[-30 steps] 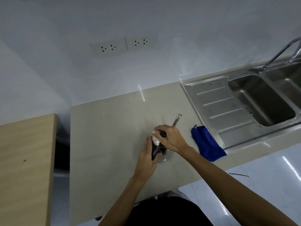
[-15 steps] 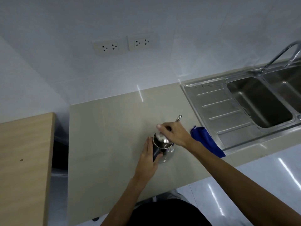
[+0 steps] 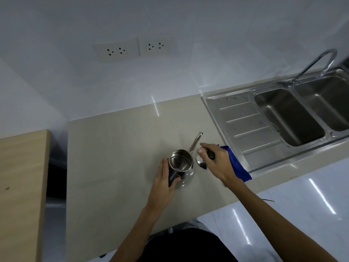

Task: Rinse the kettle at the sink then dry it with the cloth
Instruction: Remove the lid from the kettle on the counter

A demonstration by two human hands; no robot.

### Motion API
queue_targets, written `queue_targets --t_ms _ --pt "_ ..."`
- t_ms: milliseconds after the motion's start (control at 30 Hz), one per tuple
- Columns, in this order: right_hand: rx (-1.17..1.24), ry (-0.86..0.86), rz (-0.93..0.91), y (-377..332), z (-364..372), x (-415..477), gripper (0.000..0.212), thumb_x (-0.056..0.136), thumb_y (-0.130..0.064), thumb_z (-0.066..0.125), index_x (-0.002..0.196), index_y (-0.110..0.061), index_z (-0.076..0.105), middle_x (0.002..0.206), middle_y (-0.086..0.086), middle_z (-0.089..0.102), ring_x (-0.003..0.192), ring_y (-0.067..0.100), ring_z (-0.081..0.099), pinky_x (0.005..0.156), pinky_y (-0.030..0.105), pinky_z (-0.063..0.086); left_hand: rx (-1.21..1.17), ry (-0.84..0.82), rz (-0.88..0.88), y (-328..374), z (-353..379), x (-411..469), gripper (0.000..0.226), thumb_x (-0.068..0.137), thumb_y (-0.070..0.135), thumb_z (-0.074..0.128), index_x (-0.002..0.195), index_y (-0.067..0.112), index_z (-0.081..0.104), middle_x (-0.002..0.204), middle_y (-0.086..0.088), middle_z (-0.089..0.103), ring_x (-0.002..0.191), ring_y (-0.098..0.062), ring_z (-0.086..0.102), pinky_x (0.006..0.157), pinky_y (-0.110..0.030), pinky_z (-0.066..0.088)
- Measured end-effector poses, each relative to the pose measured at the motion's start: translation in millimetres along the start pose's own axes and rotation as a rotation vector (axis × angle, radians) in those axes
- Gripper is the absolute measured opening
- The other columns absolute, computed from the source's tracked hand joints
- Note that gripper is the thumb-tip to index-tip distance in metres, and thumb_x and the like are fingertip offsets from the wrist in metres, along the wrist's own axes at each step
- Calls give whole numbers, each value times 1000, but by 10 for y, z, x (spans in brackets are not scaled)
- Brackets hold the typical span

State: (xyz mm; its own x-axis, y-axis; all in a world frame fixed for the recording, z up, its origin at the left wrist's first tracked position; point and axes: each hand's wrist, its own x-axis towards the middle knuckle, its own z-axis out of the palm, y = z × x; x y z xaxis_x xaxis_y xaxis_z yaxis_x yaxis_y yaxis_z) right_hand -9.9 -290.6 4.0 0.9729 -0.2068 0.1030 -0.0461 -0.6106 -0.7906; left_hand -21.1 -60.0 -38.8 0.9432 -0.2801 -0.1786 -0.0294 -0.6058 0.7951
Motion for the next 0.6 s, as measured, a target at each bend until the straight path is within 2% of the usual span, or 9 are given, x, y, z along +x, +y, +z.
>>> queue_targets --t_ms 100,200,300,400,600 --pt "-128 16 103 354 -39 -191 54 92 -54 55 118 -9 70 110 1 67 98 11 64 91 28 55 -13 16 -6 -3 33 18 84 96 29 66 160 13 15 164 -10 31 150 -27 34 120 -35 31" --pt "-306 -75 216 653 44 -342 49 94 -49 59 121 -10 69 114 2 54 100 15 55 92 28 49 -21 32 -9 -26 53 33 85 94 28 69 159 13 18 163 -11 33 149 -28 36 120 -41 34" --pt "-470 -172 248 831 163 -477 51 94 -54 57 126 -15 68 120 3 54 108 18 49 95 33 44 -12 49 -2 -40 68 40 85 92 26 71 159 10 20 162 -12 35 148 -29 38 119 -43 35" --pt "-602 -240 240 892 272 -574 53 96 -60 49 132 -24 62 128 -2 54 114 17 45 98 31 38 -18 54 13 -40 78 23 85 91 24 72 158 9 22 161 -12 37 148 -28 38 119 -43 35" --pt "-571 -255 244 952 392 -640 52 100 -55 43 140 -23 55 137 -1 48 125 18 40 107 29 33 -21 70 44 -61 71 14 84 90 23 74 157 8 25 159 -11 41 147 -26 41 119 -39 34"
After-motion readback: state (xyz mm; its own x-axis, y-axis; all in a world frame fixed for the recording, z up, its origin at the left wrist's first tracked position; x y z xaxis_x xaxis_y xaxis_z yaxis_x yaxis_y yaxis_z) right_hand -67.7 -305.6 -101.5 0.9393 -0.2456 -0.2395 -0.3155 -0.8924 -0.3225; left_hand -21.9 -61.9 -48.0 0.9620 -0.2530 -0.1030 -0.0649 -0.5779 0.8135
